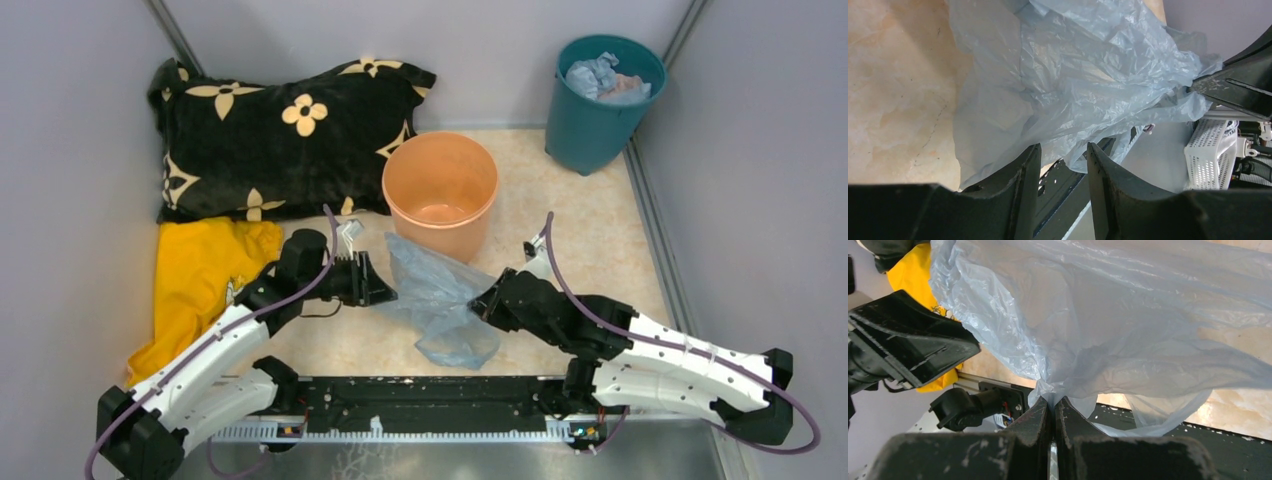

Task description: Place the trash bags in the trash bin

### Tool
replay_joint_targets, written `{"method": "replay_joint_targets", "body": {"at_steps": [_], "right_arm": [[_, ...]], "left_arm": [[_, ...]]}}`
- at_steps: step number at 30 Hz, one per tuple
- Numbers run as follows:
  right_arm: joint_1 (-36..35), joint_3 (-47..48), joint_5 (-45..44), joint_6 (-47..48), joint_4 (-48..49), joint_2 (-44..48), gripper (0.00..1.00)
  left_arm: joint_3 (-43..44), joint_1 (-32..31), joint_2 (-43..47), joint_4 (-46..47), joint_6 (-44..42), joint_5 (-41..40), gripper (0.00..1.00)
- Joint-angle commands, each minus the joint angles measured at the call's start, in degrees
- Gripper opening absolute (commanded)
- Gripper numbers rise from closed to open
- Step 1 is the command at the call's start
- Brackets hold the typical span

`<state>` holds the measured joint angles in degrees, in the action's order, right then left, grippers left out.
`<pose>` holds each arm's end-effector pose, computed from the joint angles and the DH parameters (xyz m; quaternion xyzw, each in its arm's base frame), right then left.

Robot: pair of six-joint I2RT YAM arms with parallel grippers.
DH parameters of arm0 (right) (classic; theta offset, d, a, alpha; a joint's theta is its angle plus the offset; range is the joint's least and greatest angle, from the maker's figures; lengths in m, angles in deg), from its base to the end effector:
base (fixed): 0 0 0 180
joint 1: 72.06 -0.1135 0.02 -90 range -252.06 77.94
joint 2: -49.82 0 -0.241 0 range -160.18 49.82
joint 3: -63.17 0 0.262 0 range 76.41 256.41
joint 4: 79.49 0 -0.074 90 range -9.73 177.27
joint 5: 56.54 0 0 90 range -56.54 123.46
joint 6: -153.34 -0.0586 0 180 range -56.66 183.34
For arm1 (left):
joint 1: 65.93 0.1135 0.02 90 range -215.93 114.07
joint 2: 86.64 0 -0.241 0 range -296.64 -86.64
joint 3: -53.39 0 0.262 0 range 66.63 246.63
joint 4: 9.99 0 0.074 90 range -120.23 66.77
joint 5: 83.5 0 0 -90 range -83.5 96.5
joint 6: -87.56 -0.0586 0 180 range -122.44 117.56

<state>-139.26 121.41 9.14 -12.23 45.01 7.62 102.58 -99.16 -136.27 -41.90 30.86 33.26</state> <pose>0.0965 0.1673 0.2668 0.1542 0.8751 0.3347 0.3137 0.1801 -0.1495 0.2275 0.1110 0.8524 -0.4268 0.2810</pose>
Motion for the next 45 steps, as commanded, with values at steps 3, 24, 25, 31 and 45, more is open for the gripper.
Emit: {"method": "replay_joint_targets", "body": {"at_steps": [3, 24, 25, 31, 45], "right_arm": [[1.5, 1.08, 2.49, 1.95, 5.76, -1.71, 0.0], [3.92, 1.52, 4.94, 4.05, 5.07, -0.2, 0.0], [3.92, 1.46, 5.02, 4.18, 5.19, -0.1, 0.0], [4.01, 0.57, 5.88, 4.26, 6.92, -0.27, 0.0], [5.13, 0.54, 7.59, 4.76, 7.97, -0.37, 0.0]], "left_arm": [[-2.87, -0.05, -2.62, 5.85, -1.44, 3.03, 0.46], [5.98, -0.02, 0.84, -9.87, -4.01, -12.98, 0.19], [6.71, -0.06, 1.25, -10.48, -4.02, -12.67, 0.33], [7.76, -0.07, 1.45, -11.15, -5.39, -8.79, 0.62], [5.16, -0.06, -4.91, -10.19, -4.65, -10.01, 0.64]]}}
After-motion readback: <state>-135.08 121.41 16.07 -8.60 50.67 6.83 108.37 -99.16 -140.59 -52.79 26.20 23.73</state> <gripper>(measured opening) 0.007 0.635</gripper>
